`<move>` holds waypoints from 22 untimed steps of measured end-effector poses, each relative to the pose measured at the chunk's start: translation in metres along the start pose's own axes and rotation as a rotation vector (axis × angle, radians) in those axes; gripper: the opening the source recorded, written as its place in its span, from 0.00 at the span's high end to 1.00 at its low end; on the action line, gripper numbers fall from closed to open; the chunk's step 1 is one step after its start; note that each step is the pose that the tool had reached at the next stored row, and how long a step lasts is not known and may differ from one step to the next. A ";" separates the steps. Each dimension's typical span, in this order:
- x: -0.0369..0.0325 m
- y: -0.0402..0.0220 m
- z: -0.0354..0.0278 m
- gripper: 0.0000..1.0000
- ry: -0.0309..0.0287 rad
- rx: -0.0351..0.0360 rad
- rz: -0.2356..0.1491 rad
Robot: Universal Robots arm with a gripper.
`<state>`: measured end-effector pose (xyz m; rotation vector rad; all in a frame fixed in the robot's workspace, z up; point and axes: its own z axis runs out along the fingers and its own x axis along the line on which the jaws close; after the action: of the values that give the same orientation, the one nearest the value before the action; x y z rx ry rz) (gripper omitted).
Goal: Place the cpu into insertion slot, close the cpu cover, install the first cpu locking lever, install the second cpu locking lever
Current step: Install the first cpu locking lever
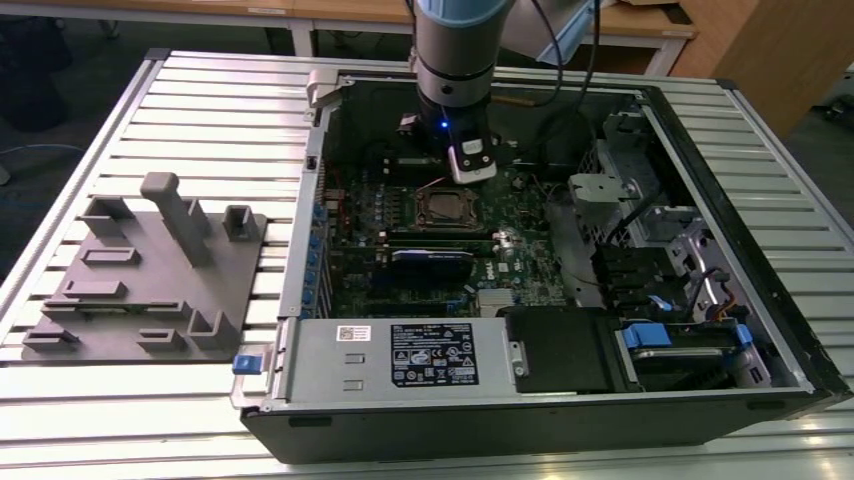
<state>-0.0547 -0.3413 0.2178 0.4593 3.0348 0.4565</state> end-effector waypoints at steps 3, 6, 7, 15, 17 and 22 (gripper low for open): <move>-0.0001 0.0000 0.0004 0.89 -0.0001 0.0003 0.000; -0.0002 -0.0005 0.0020 0.89 -0.0002 0.0006 0.000; -0.0002 -0.0007 0.0026 0.89 -0.0002 0.0006 0.000; 0.0002 0.0001 0.0051 0.89 -0.0018 0.0060 0.000; 0.0005 0.0013 0.0056 0.89 -0.0036 0.0119 -0.001; 0.0007 0.0014 0.0069 0.89 -0.0089 0.0303 -0.002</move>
<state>-0.0544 -0.3379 0.2117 0.4578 3.0373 0.4077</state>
